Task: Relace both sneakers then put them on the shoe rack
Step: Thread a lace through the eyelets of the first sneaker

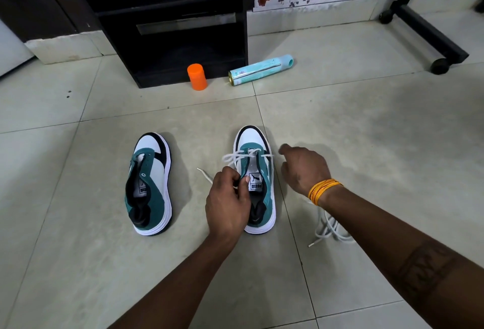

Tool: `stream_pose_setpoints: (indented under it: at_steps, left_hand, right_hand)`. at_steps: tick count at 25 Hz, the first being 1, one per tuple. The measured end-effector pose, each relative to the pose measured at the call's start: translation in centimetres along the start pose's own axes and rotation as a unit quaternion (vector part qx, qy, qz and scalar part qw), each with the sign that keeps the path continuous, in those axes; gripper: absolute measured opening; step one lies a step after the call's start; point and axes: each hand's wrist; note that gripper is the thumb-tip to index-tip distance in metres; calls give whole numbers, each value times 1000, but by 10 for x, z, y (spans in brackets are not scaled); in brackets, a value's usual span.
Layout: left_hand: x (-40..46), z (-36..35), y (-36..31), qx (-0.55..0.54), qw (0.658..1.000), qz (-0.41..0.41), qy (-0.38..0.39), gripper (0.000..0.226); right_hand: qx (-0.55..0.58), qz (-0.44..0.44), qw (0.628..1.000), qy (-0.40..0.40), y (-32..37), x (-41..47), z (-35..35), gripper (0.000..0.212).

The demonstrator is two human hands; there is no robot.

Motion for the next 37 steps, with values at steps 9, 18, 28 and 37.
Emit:
stream_pose_setpoints:
  at_steps: [9,18,28,37]
  left_hand:
    - [-3,-1,-1,-10,1000,-2,-5,20]
    - [-5,-5,-1,-19,1000,5,-12,21]
    - [-6,-10,1,-26,999,19,-18,21]
    - [-8,-15,3,-53,996,57,-39,15]
  right_hand:
    - [-123,-51,990,50,-7,-7,-2,25]
    - [-84,-10,996,-7,15,-2,0,19]
    - [-27,55,998,-27,32,-1,0,24]
    - [-19,-2,999,-35,20,-1,-13,16]
Point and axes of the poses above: each hand's wrist, its own x-axis towards the middle knuckle, its own z-axis out of the back of the hand, y = z × x, and after that the axes turned 11 degrees about -y, right-handed
